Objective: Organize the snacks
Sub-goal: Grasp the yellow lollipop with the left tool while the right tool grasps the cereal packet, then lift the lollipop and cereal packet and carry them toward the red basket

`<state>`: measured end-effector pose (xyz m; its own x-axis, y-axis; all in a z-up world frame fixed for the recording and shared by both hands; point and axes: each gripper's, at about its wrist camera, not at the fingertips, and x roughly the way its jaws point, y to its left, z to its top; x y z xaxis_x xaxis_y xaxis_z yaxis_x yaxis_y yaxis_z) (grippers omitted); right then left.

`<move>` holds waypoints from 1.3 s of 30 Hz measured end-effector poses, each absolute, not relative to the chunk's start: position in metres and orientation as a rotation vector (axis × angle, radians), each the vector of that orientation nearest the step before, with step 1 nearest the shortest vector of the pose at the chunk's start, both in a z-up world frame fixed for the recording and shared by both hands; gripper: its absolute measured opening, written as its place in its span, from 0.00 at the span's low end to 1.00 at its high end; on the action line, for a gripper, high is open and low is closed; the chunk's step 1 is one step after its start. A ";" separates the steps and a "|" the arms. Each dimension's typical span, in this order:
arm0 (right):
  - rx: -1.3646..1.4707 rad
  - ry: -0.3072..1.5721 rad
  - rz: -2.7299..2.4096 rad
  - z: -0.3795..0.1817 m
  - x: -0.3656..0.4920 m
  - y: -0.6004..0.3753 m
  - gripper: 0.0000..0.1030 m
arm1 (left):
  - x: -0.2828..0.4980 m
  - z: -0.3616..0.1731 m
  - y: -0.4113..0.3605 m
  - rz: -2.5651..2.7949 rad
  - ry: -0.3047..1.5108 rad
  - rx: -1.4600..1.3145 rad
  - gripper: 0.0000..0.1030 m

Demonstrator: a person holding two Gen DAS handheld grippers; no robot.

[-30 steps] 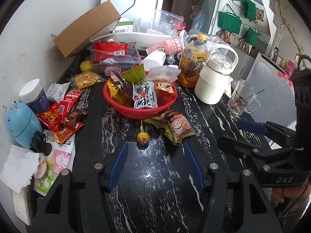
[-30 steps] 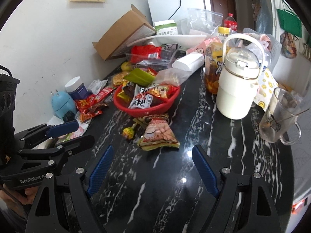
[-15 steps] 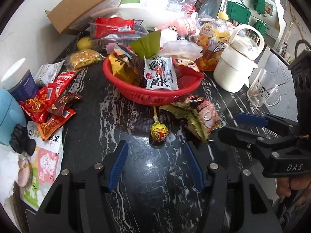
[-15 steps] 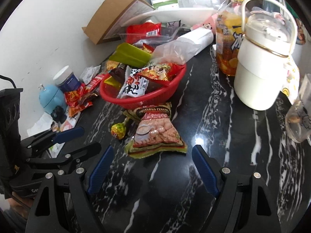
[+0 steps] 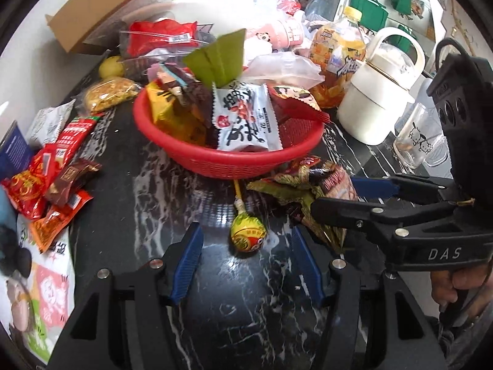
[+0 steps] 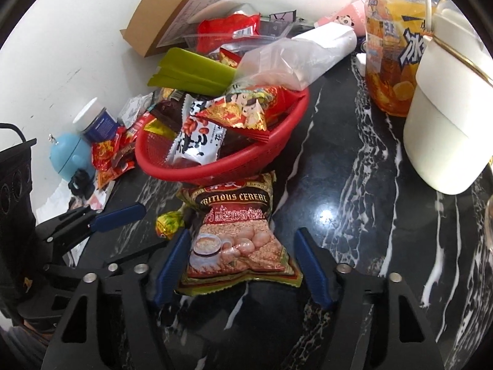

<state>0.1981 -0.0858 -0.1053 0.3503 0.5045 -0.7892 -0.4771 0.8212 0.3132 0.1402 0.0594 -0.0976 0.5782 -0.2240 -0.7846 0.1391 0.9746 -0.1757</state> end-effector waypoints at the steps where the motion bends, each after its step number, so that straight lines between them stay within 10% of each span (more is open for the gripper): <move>1: 0.038 1.038 0.638 -0.107 0.199 -0.087 0.62 | 0.141 -0.099 0.057 -0.219 0.931 -0.093 0.46; 6: 0.037 1.037 0.645 -0.108 0.196 -0.091 0.54 | 0.150 -0.108 0.052 -0.219 0.977 -0.089 0.23; 39: 0.040 1.039 0.452 -0.103 0.035 -0.169 0.50 | 0.013 -0.102 -0.013 -0.398 1.056 -0.018 0.23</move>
<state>0.0353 -0.1692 -0.1031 0.4242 0.3800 -0.8220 -0.3424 0.9076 0.2429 0.0130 -0.0131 -0.1019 0.4280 -0.3277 -0.8423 0.3104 0.9286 -0.2036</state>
